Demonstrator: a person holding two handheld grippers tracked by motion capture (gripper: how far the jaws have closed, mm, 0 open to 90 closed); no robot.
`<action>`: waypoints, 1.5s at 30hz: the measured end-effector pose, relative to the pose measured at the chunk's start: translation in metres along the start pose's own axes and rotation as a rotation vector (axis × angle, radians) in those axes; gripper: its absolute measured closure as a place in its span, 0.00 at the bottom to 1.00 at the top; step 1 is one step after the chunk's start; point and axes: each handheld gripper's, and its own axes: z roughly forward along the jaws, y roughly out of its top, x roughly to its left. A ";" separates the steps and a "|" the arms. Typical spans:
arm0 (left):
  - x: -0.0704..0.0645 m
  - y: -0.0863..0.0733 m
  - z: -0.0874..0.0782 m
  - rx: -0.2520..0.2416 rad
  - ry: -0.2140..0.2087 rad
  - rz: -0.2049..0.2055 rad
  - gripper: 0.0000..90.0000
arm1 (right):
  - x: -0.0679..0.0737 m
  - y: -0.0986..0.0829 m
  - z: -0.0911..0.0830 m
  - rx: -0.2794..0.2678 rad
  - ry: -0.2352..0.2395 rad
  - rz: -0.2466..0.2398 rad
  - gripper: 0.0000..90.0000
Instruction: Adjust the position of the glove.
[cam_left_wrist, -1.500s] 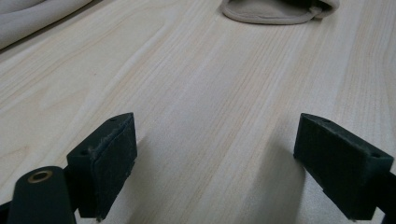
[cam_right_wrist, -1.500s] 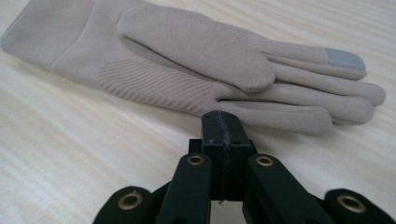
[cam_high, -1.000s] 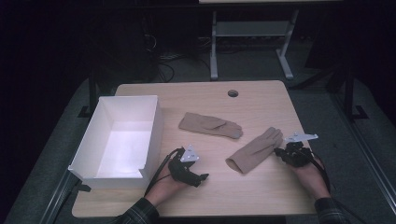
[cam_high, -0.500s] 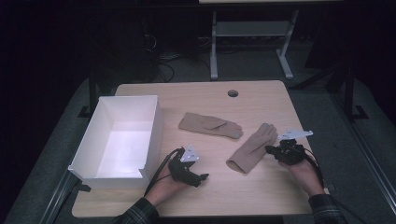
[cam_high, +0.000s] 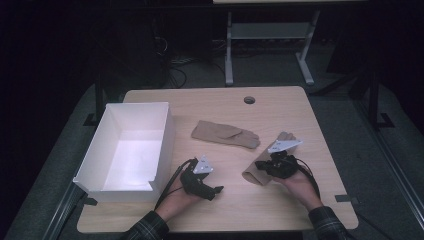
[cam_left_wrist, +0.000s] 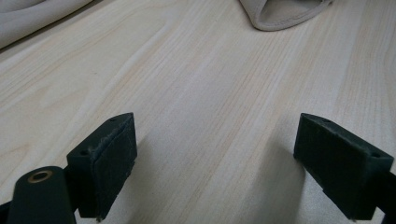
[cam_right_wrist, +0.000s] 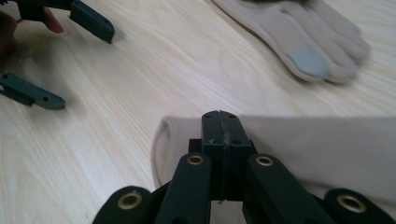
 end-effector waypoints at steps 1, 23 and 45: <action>0.000 0.000 0.000 0.000 0.002 0.000 0.14 | 0.002 0.002 0.003 0.002 0.001 -0.006 1.00; -0.003 0.000 0.000 -0.002 -0.008 0.007 0.14 | 0.006 -0.014 0.011 0.099 0.023 -0.055 1.00; -0.004 0.000 0.000 -0.004 -0.010 -0.001 0.14 | 0.022 -0.054 -0.029 0.127 0.082 -0.110 1.00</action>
